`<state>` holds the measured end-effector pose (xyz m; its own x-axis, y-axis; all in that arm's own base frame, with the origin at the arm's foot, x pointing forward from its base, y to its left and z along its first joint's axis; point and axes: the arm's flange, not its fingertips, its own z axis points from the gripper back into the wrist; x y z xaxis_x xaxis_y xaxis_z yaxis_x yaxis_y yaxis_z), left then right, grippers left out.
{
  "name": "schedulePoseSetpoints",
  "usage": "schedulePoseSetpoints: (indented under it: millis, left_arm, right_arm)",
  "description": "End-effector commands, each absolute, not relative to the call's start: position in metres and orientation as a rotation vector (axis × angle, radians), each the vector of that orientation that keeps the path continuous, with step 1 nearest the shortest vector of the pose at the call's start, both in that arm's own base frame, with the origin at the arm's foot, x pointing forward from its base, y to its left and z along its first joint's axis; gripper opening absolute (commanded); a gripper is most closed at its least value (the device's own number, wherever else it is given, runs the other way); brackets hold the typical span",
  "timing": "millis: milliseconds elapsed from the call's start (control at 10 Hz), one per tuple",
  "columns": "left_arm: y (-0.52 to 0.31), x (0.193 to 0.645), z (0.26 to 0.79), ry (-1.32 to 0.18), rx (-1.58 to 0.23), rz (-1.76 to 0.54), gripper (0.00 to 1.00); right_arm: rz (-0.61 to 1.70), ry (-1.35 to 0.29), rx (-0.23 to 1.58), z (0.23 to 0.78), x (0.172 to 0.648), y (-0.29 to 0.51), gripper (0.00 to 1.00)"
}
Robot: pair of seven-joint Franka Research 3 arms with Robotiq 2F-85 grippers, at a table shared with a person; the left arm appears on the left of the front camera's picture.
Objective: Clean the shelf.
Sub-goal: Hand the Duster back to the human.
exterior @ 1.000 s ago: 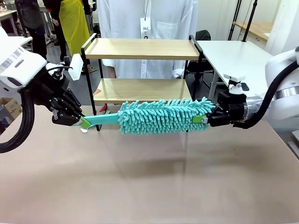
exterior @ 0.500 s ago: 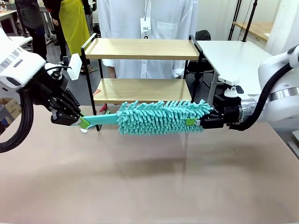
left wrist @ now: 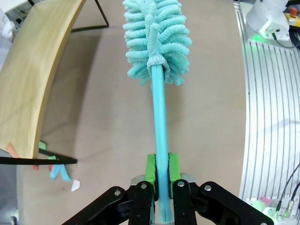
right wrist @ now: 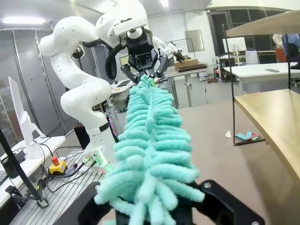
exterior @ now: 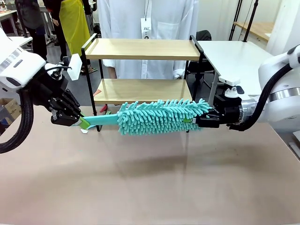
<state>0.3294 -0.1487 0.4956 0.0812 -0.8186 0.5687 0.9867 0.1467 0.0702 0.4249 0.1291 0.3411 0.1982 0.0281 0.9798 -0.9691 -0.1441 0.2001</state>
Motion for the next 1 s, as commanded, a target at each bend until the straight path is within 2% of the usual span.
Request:
schedulePoseSetpoints:
  millis: [0, 400, 500, 600, 700, 800, 900]
  left_arm:
    - [-0.153, 0.327, 0.499, -0.563, -0.395, -1.4, 0.13]
    - [-0.153, 0.327, 0.499, -0.563, -0.395, -1.4, 0.13]
    - [-0.148, 0.33, 0.496, -0.55, -0.375, -1.395, 0.16]
    - [-0.147, 0.33, 0.496, -0.567, -0.357, -1.446, 0.7]
    - [-0.145, 0.329, 0.498, -0.588, -0.386, -1.429, 0.73]
    - [-0.141, 0.329, 0.502, -0.609, -0.432, -1.421, 1.0]
    - [-0.134, 0.329, 0.505, -0.637, -0.488, -1.404, 1.0]
  right_arm:
    - [1.175, -1.034, 1.388, 0.341, 0.43, 0.135, 0.0]
    - [1.178, -1.053, 1.435, 0.34, 0.432, 0.134, 0.0]
    - [1.092, -1.005, 1.456, 0.341, 0.431, 0.135, 0.0]
    - [1.179, -0.991, 1.403, 0.34, 0.424, 0.129, 0.0]
    - [1.179, -0.991, 1.403, 0.34, 0.424, 0.129, 0.0]
    - [1.179, -0.991, 1.403, 0.34, 0.424, 0.129, 0.0]
    - [1.179, -0.991, 1.403, 0.34, 0.424, 0.129, 0.0]
